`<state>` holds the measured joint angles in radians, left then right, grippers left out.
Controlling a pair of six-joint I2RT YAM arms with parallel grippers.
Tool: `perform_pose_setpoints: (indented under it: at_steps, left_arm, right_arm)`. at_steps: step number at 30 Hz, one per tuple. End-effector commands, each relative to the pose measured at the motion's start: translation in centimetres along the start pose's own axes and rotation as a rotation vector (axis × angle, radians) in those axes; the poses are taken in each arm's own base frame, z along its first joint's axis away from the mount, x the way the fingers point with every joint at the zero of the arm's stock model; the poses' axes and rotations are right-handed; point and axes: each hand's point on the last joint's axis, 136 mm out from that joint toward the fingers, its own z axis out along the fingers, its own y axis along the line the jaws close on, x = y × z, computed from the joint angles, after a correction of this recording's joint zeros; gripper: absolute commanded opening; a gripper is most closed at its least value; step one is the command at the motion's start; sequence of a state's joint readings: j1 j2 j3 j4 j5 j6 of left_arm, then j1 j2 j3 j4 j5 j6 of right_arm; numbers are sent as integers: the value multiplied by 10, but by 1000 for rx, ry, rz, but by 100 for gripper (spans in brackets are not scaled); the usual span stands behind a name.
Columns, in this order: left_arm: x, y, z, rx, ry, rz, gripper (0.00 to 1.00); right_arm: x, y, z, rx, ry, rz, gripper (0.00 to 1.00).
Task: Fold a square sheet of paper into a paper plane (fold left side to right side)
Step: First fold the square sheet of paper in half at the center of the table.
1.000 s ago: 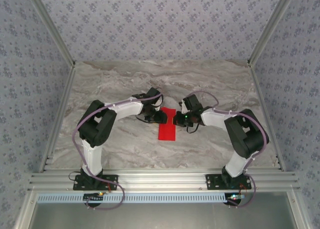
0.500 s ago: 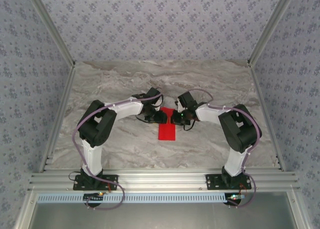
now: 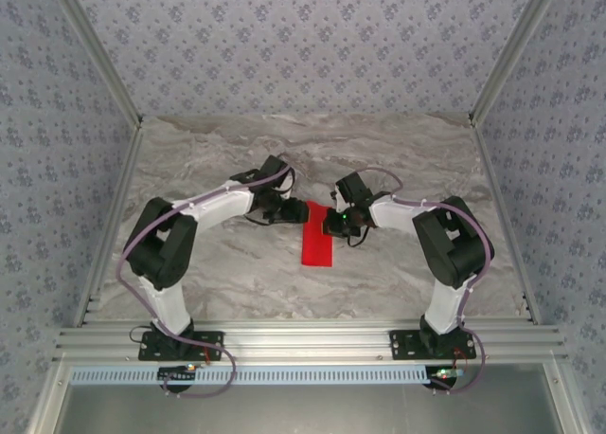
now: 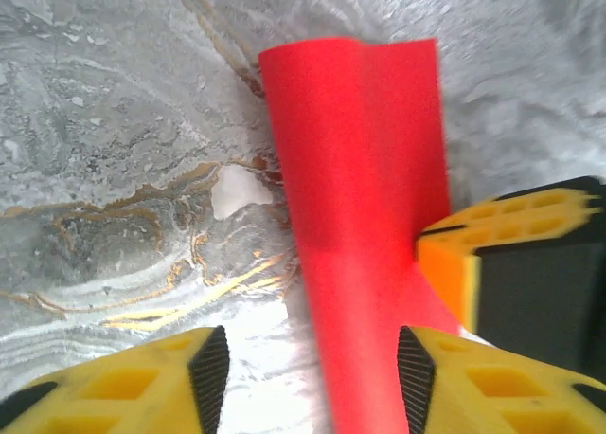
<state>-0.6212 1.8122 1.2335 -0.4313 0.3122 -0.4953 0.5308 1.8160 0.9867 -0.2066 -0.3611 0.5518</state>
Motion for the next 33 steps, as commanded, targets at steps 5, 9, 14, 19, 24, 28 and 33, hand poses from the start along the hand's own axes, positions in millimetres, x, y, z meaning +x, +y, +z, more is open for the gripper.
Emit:
perform_pose_setpoints:
  at_steps: [5,9,14,19,24,28,33]
  left_arm:
    - [9,-47,2,283,50,-8,24]
    - [13,-46,13,308,83,-26,22]
    - [23,-44,26,324,139,-34,21]
    - [33,-27,41,260,169,-49,21]
    - [41,0,54,141,196,-81,20]
    - [47,14,59,96,207,-99,20]
    - [51,26,56,80,202,-117,20]
  right_arm:
    - [36,-32,16,110,132,35,0]
    - [35,-31,15,108,130,30,0]
    - [35,-31,15,112,129,28,0]
    - [35,-31,16,116,132,28,0]
    - [35,-33,15,127,138,30,0]
    - [38,-35,15,140,148,26,0]
    - [40,-40,15,162,161,23,0]
